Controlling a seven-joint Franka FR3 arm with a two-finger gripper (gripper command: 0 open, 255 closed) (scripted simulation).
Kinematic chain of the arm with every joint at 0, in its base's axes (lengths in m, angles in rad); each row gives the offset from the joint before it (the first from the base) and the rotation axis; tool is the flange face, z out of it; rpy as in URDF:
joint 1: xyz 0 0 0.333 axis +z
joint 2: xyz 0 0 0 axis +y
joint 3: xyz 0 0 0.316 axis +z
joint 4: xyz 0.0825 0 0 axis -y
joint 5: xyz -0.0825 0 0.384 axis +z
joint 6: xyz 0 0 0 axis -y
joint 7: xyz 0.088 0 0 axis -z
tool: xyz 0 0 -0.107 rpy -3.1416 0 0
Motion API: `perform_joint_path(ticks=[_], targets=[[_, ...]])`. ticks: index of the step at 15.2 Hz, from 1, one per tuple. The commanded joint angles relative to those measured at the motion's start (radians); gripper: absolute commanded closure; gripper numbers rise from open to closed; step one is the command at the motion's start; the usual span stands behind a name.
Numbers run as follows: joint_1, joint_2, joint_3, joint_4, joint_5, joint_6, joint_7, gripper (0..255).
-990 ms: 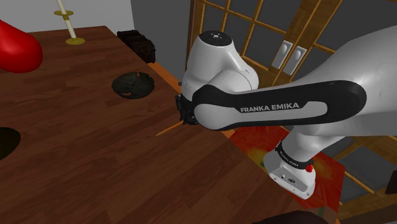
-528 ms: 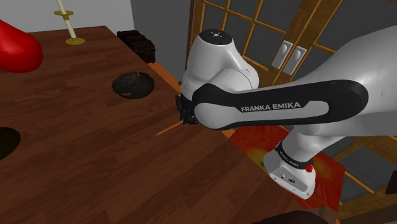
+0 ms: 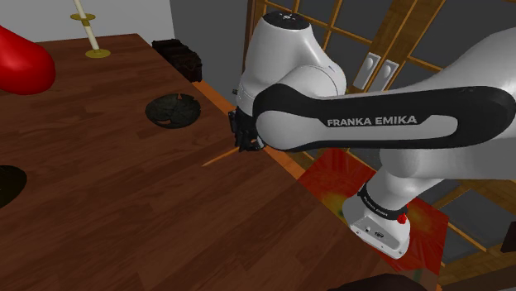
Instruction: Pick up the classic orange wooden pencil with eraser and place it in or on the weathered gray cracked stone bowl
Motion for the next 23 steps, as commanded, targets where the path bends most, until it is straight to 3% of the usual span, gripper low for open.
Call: perform_joint_path(ticks=[1, 15, 20, 23], targets=[[0.011, -0.014, -0.027, 0.014, -0.011, -0.033, 0.002, 255], [0.038, -0.07, -0.165, 0.119, -0.084, -0.214, 0.007, 255], [-0.174, 0.095, -0.033, 0.274, -0.155, -0.157, 0.008, 255], [-0.33, 0.188, 0.084, 0.379, -0.213, -0.135, 0.025, 255]])
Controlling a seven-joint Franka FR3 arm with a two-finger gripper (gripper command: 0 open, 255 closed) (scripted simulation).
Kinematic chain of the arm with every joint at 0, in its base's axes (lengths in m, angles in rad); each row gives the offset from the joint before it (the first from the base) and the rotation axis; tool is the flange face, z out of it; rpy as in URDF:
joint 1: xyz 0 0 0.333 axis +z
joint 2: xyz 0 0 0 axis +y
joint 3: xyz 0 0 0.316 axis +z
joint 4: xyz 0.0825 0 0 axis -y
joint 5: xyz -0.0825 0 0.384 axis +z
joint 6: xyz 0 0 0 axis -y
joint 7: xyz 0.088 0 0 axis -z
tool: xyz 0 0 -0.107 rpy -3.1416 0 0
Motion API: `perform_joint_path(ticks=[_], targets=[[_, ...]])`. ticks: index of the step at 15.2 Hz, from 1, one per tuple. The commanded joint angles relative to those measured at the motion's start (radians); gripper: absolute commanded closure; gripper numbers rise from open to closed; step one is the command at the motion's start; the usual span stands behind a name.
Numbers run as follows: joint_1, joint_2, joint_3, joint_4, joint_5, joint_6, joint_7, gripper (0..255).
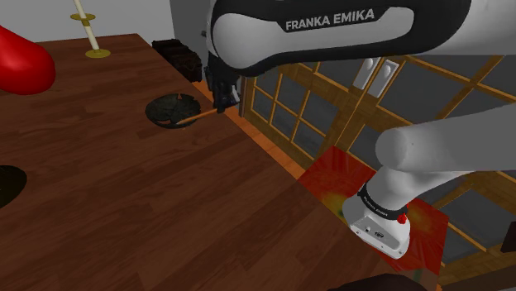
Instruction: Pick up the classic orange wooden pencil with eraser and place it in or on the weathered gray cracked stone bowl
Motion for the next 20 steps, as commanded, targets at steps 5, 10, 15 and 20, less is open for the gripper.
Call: perform_joint_path(ticks=[5, 10, 15, 20], targets=[[-0.435, 0.147, 0.357, 0.246, -0.111, 0.009, 0.033, 255], [-0.841, 0.062, 0.653, 0.495, -0.042, -0.067, -0.026, 255], [-0.98, -0.013, 0.742, 0.588, 0.016, -0.08, -0.058, 255], [-0.983, -0.032, 0.764, 0.545, 0.04, -0.026, -0.07, 255]])
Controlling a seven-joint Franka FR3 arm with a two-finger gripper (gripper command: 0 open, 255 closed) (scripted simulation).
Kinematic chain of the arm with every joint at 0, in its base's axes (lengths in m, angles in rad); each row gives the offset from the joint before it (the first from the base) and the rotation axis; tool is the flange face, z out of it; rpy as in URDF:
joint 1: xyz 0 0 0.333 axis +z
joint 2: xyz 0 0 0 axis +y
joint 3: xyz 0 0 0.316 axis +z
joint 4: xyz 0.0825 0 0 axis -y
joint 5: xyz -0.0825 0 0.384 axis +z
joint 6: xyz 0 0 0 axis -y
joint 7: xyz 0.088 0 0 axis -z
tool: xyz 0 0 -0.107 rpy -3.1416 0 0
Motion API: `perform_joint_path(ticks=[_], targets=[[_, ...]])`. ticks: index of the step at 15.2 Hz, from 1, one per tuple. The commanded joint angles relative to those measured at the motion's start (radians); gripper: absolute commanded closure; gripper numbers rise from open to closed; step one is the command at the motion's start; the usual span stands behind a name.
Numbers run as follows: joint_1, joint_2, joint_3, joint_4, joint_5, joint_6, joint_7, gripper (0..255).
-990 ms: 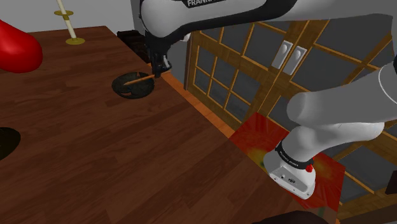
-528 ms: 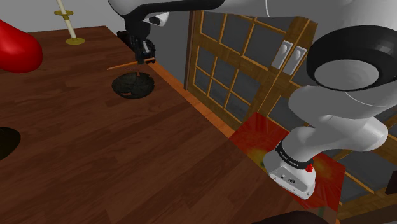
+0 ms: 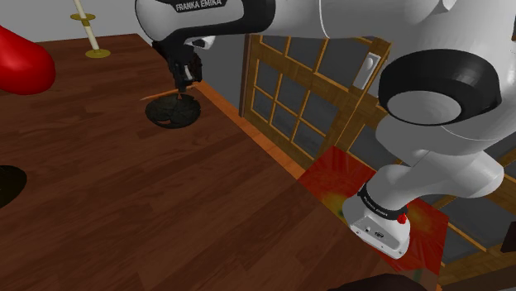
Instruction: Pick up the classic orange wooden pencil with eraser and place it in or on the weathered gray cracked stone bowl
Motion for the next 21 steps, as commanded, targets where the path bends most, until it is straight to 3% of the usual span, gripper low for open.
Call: perform_joint_path(ticks=[1, 8, 16, 17, 21], targets=[[-0.005, -0.009, 0.011, -0.013, 0.011, 0.02, -0.005, 255], [-0.023, -0.044, 0.055, -0.064, 0.054, 0.098, -0.026, 255], [-0.023, -0.044, 0.055, -0.064, 0.054, 0.098, -0.026, 255], [-0.023, -0.044, 0.055, -0.064, 0.054, 0.098, -0.026, 0], [-0.023, -0.044, 0.055, -0.065, 0.054, 0.098, -0.026, 0]])
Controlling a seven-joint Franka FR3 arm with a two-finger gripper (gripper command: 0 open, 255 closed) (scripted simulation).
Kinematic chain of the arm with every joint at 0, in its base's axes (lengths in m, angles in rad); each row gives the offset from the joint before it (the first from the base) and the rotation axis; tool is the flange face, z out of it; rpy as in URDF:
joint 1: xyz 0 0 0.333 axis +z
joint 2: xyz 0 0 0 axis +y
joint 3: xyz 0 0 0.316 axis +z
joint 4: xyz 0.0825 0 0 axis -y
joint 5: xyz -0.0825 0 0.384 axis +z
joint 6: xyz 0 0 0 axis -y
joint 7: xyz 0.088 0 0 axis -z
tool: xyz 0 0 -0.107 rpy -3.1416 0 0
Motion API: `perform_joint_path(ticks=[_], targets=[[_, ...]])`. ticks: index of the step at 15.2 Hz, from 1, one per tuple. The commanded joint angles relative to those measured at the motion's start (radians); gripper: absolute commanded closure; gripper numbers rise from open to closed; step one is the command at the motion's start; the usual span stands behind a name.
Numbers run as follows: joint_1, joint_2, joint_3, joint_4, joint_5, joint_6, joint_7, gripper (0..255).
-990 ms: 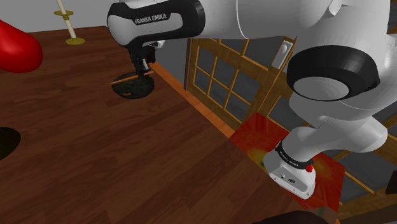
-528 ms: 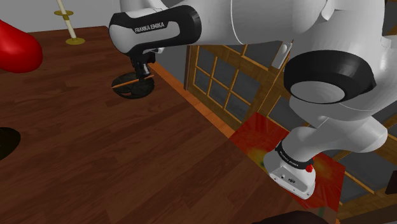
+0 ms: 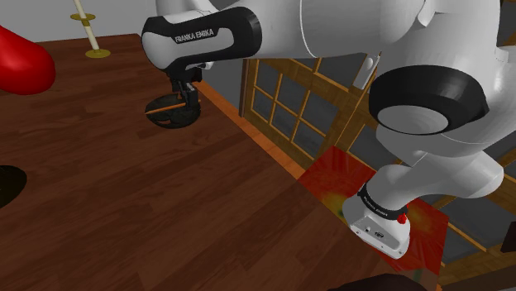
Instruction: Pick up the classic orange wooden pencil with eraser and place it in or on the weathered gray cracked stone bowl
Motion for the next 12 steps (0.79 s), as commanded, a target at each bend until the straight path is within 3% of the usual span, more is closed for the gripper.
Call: perform_joint_path(ticks=[1, 5, 12], targets=[[0.0, 0.0, 0.0, 0.0, 0.0, 0.0, 0.0, 0], [0.069, 0.063, -0.077, 0.021, -0.065, -0.079, 0.036, 0], [0.069, 0.063, -0.077, 0.021, -0.064, -0.079, 0.036, 0]])
